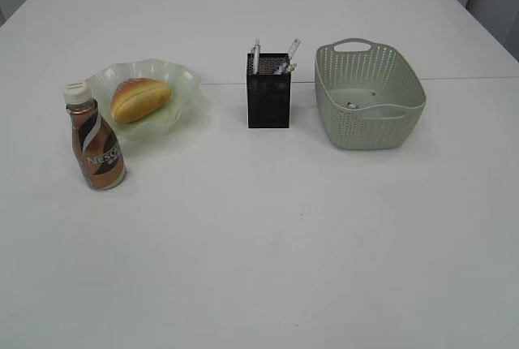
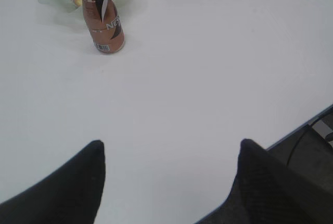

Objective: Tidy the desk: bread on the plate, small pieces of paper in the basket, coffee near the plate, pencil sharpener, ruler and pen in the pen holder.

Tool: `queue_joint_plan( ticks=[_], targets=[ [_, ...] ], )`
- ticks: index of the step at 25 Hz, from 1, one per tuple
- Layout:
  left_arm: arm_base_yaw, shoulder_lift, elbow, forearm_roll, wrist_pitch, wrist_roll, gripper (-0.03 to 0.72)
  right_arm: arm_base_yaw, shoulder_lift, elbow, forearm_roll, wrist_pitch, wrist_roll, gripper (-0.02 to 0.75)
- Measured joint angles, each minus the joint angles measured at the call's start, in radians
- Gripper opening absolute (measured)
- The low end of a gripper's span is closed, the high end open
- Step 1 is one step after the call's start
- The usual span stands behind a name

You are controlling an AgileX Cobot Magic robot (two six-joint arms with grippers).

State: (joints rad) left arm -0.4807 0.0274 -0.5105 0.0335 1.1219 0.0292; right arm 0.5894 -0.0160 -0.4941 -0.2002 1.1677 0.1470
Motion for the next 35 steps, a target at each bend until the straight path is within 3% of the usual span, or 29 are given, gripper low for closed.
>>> queue_joint_plan(
  ticks=[8, 11, 13, 19, 23, 26, 35],
  targets=[
    [0.002, 0.000, 0.000, 0.000, 0.000, 0.000, 0.577, 0.000, 0.000, 0.000, 0.000, 0.000, 0.000, 0.581],
    [0.033, -0.004, 0.000, 0.000, 0.000, 0.000, 0.568, -0.007, 0.000, 0.000, 0.000, 0.000, 0.000, 0.581],
    [0.072, -0.004, 0.000, 0.000, 0.000, 0.000, 0.564, -0.058, 0.000, 0.000, 0.000, -0.001, 0.000, 0.581],
    [0.261, -0.017, 0.000, 0.000, -0.001, 0.000, 0.560, -0.409, 0.000, 0.000, -0.002, -0.002, 0.000, 0.582],
    [0.378, -0.019, 0.002, -0.002, -0.001, 0.000, 0.560, -0.571, 0.000, 0.000, -0.002, -0.002, 0.000, 0.582],
    [0.401, -0.019, 0.002, -0.002, -0.001, 0.000, 0.560, -0.610, 0.000, 0.002, -0.006, -0.002, 0.000, 0.582],
    [0.437, -0.019, 0.002, -0.002, -0.001, 0.000, 0.560, -0.610, 0.000, 0.002, -0.005, -0.002, 0.000, 0.581]
  ],
)
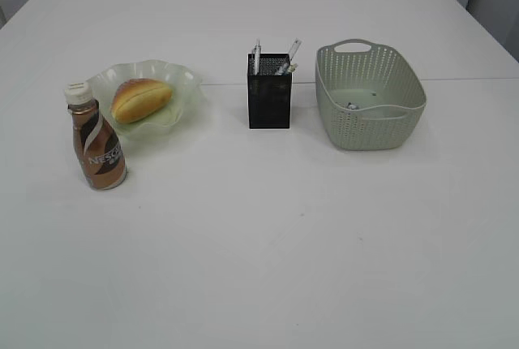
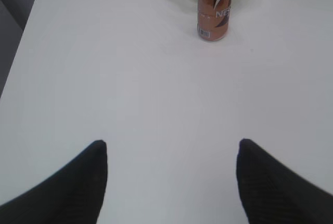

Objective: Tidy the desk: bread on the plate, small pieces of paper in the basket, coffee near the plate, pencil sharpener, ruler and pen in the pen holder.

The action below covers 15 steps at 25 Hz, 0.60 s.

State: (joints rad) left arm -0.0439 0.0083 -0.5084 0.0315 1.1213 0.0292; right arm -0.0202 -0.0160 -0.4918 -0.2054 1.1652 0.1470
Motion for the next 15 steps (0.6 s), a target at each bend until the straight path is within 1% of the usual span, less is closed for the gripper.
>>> queue_joint_plan(
  ticks=[8, 15],
  targets=[
    [0.002, 0.000, 0.000, 0.000, 0.000, 0.000, 0.560, 0.000, 0.000, 0.000, 0.000, 0.000, 0.000, 0.581],
    [0.002, 0.000, 0.000, 0.000, 0.000, 0.000, 0.560, 0.017, 0.000, 0.000, 0.000, 0.000, 0.000, 0.581]
  ],
)
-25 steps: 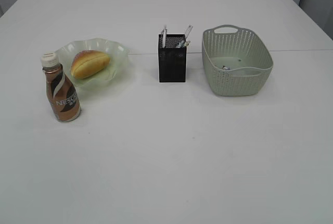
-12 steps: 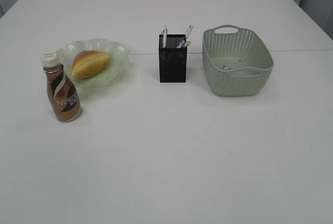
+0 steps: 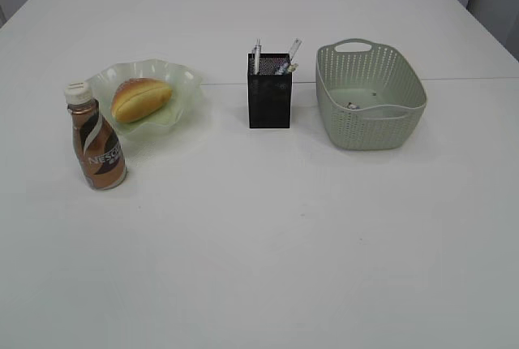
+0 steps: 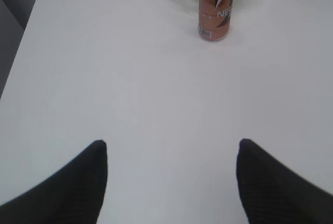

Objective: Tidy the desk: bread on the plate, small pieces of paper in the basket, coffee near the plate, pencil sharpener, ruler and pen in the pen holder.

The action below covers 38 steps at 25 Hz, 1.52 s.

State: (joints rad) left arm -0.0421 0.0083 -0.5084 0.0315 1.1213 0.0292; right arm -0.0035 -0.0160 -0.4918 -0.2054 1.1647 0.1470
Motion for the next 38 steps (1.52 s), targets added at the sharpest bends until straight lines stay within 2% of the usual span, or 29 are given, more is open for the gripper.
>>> queue_joint_plan(
  ticks=[22, 29, 35, 38],
  targets=[
    [0.000, 0.000, 0.000, 0.000, 0.000, 0.000, 0.560, 0.000, 0.000, 0.000, 0.000, 0.000, -0.004, 0.581],
    [0.000, 0.000, 0.000, 0.000, 0.000, 0.000, 0.560, 0.000, 0.000, 0.003, 0.161, -0.002, -0.139, 0.581],
    [0.000, 0.000, 0.000, 0.000, 0.000, 0.000, 0.560, 0.000, 0.000, 0.005, 0.166, -0.002, -0.147, 0.581],
    [0.000, 0.000, 0.000, 0.000, 0.000, 0.000, 0.560, 0.000, 0.000, 0.005, 0.127, -0.004, -0.147, 0.581]
  ],
)
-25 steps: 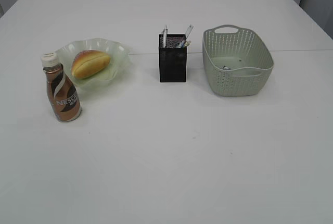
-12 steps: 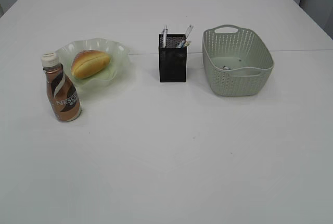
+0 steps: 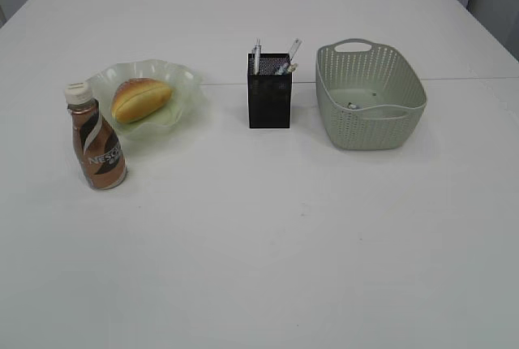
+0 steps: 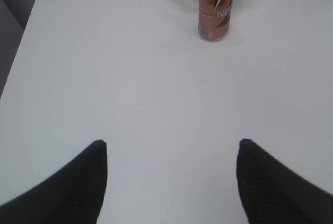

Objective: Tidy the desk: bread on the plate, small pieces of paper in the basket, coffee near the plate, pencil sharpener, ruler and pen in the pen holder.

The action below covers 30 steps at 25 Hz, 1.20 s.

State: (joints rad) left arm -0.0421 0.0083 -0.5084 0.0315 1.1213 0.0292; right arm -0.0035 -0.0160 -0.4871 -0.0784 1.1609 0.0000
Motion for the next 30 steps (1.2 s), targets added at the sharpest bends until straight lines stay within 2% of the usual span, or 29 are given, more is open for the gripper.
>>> queue_joint_plan(
  ticks=[30],
  targets=[
    [0.000, 0.000, 0.000, 0.000, 0.000, 0.000, 0.560, 0.000, 0.000, 0.000, -0.023, 0.000, 0.000, 0.581]
  ],
)
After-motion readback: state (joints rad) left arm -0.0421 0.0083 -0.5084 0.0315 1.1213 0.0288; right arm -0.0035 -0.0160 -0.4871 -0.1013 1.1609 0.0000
